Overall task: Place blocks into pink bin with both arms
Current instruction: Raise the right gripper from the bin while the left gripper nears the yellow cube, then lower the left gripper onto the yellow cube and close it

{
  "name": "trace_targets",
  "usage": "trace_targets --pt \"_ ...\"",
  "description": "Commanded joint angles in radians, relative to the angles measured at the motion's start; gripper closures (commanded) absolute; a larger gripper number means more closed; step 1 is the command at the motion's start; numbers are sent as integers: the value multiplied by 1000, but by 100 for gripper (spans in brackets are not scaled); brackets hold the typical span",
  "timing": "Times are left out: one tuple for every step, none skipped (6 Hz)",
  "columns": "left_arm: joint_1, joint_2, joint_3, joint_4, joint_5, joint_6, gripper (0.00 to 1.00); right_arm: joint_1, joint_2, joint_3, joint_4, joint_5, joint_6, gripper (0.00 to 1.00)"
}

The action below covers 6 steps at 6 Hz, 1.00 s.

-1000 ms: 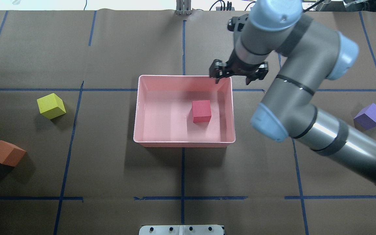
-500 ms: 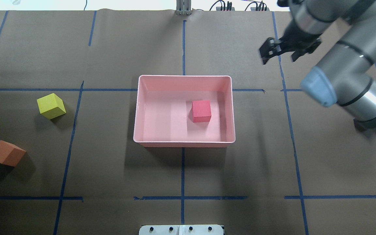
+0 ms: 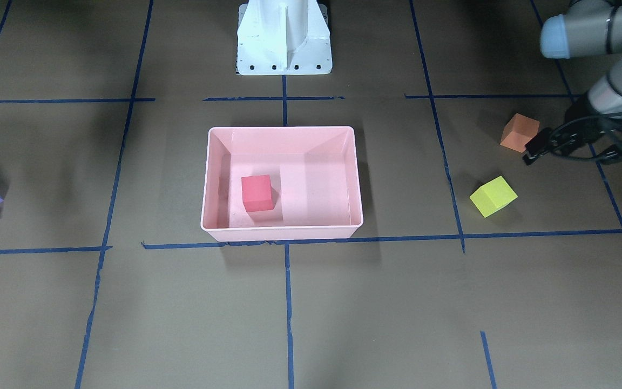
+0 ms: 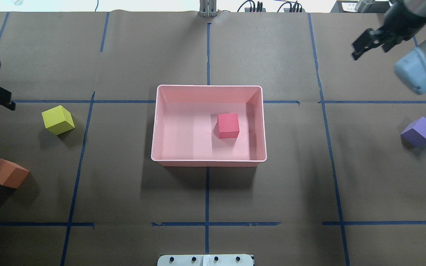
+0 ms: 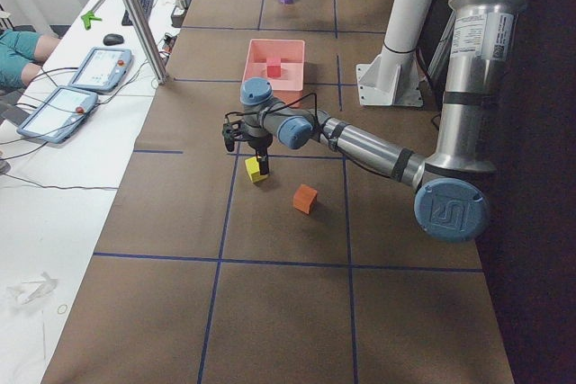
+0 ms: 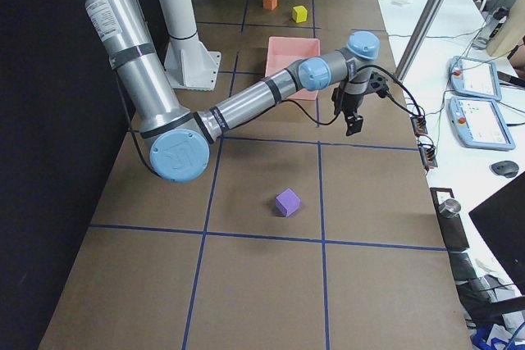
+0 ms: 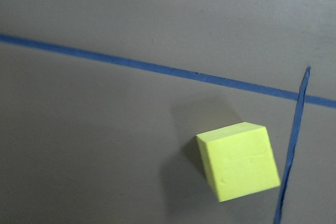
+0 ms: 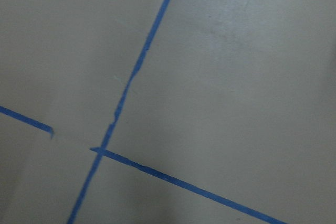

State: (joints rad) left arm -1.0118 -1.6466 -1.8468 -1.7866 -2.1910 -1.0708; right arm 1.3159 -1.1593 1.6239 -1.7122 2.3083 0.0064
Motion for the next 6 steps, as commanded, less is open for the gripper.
trace_targets --pt "85 -50 50 -16 82 -130 0 115 -14 -96 2 45 -228 0" --pt "85 -68 95 -49 82 -129 0 131 -22 -102 2 45 -255 0" --pt "85 -93 150 -81 82 -129 0 132 -25 -102 3 45 -255 0" --pt "85 -102 185 -118 82 -129 0 132 -28 -101 5 49 -255 0" --pt "87 -107 202 -129 82 -129 0 132 -30 -101 5 49 -255 0" --pt "87 -116 219 -131 82 -130 0 134 -31 -99 5 48 -255 0"
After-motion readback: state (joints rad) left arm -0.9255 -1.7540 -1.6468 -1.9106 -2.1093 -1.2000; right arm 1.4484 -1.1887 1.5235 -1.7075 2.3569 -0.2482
